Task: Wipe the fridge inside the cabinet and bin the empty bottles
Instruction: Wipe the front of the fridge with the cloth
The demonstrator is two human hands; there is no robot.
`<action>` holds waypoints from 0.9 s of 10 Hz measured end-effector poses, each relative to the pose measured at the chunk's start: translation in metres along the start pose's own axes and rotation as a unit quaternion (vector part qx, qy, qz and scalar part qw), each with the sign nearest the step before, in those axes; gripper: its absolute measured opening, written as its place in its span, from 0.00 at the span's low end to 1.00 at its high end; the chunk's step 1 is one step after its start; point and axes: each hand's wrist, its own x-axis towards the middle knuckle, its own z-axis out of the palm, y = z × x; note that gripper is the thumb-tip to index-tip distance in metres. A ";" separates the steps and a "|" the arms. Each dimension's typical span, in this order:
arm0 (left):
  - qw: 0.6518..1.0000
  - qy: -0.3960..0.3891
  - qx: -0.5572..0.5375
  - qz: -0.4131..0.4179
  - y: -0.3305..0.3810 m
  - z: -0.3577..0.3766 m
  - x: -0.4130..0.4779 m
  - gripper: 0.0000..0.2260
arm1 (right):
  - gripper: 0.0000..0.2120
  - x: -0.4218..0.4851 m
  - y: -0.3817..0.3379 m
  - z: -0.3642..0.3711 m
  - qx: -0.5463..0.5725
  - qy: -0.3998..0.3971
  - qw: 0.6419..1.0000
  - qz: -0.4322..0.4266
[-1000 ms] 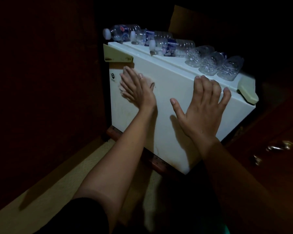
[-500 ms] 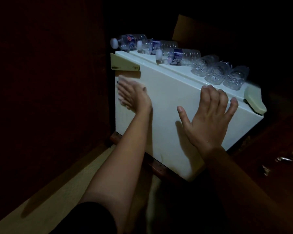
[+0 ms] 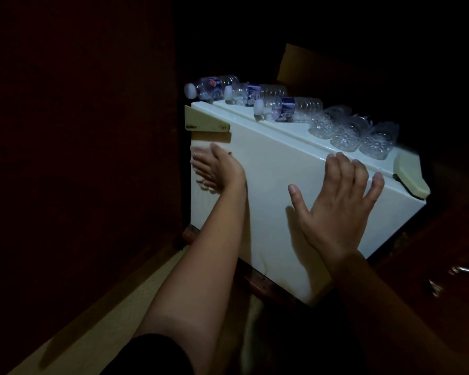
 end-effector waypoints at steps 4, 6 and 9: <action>0.948 -0.022 -0.315 0.041 0.049 -0.036 -0.016 0.25 | 0.40 -0.001 0.000 -0.002 0.010 -0.006 1.000 -0.003; 0.952 -0.013 -0.038 0.303 0.028 -0.019 -0.008 0.32 | 0.39 -0.001 0.002 -0.003 0.010 -0.005 1.000 -0.007; 0.881 -0.080 0.035 0.465 0.005 -0.023 -0.023 0.28 | 0.38 -0.001 0.000 0.002 0.011 0.009 1.000 0.000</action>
